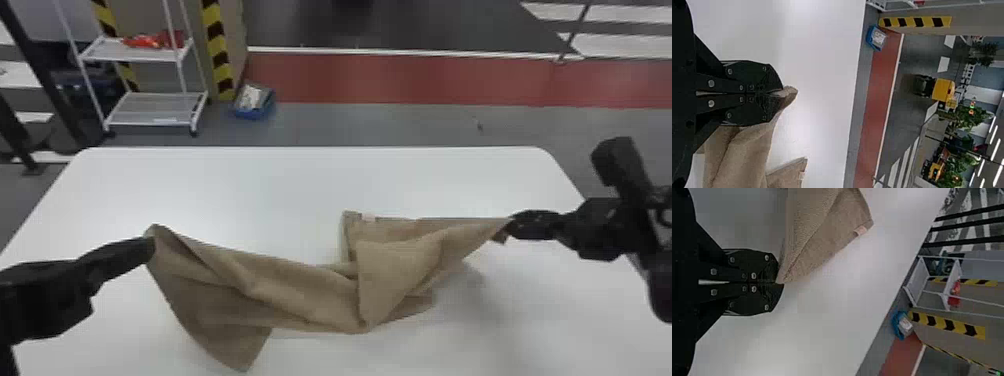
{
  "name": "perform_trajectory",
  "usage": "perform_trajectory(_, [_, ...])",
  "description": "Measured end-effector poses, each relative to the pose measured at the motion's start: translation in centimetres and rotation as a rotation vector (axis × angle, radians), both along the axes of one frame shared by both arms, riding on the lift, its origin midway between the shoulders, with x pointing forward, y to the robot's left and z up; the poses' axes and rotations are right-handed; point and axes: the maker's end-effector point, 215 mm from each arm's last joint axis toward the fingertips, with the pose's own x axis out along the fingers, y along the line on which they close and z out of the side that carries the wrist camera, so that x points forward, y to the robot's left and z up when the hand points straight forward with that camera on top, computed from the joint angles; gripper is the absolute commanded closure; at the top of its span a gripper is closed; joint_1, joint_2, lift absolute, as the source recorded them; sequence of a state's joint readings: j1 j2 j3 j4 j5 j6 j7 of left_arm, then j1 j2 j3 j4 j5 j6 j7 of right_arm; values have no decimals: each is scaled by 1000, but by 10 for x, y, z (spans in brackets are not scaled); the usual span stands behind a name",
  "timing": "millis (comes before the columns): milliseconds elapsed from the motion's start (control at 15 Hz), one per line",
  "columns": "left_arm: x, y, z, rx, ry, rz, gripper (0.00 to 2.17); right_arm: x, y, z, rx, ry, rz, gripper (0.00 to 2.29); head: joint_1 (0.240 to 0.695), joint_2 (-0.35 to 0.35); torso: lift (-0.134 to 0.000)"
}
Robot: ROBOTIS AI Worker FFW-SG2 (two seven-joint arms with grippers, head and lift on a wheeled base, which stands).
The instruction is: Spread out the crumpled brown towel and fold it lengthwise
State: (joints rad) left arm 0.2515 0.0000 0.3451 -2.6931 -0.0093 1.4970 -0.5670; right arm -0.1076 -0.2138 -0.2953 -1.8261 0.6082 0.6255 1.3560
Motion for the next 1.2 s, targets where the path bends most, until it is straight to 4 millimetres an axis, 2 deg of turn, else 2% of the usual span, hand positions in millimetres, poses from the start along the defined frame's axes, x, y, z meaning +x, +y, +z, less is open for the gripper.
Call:
perform_trajectory(133, [2,-11,9,-24,-33,-50,1703,-4,-5,46,-26,-125,18,1565,695,-87,-124])
perform_trajectory(333, [9,-21,29,-31,-109,-114,1703,-13,-9,88,-66,-225,19,1561,695,-103,-124])
perform_trajectory(533, [16,-2,58,-5,-183,-83,1700,-12,-42,143,-10,-330,-64,1561,695,-119,-124])
perform_trajectory(667, [19,9,79,4,-230,-63,1700,-8,-65,172,51,-371,-139,1565,656,-133,-124])
perform_trajectory(800, [20,15,86,4,-246,-57,1700,-6,-78,189,84,-399,-175,1561,627,-143,-124])
perform_trajectory(933, [21,19,81,3,-234,-47,1700,-5,-83,201,104,-417,-190,1565,615,-147,-124])
perform_trajectory(1200, [37,16,82,-12,-242,-48,1700,3,-80,206,142,-403,-206,1561,596,-142,-124])
